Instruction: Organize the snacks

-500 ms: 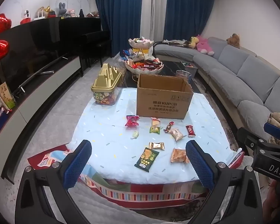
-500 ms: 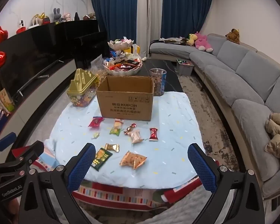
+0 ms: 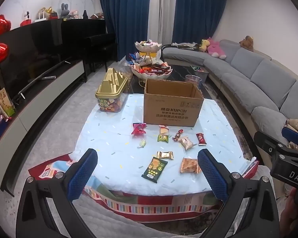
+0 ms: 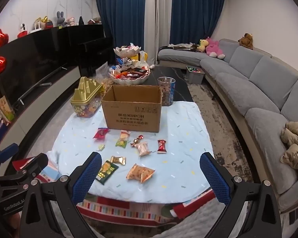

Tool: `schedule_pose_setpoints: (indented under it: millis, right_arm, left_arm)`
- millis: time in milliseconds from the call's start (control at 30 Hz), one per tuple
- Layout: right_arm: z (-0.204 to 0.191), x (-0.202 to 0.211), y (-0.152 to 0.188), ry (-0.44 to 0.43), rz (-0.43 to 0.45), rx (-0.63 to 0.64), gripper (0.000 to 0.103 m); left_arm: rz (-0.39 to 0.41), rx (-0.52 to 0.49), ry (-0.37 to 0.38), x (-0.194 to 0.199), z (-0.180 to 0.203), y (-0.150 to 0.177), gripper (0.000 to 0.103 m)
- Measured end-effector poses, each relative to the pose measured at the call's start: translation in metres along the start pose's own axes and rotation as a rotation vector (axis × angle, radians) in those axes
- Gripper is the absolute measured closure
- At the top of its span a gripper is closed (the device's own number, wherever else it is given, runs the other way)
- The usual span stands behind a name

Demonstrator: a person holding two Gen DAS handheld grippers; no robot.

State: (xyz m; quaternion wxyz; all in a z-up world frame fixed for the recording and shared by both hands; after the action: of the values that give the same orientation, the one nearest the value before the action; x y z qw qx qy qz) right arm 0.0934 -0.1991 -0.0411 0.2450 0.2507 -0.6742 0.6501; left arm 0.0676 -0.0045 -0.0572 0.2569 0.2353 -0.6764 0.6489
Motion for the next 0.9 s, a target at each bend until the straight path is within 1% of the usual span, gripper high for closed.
schedule_pose_setpoints:
  millis: [100,900]
  right_arm:
    - [0.007,0.0004,-0.0022,0.0,0.008,-0.01,0.003]
    - [0.0091,0.0022,-0.0029,-0.001,0.015,-0.012,0.003]
  left_arm:
    - [0.002,-0.004,0.002,0.0005,0.0012,-0.0012,0.001]
    - [0.011,-0.007,0.002,0.0023,0.0011,-0.0031,0.001]
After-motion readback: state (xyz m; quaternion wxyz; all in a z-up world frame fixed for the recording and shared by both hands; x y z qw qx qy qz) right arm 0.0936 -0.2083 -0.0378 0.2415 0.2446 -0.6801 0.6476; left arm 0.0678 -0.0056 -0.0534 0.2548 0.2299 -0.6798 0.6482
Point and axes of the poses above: each gripper's, at about its wrist camera, not at the fingertips, and x roughly against the way its jaws point, z to its right, y to its underside, the point moved 9 cm from there along -x, roughly the way its jaws point, and after that the axes turned 5 degrees about -x, right-handed, at the moved point
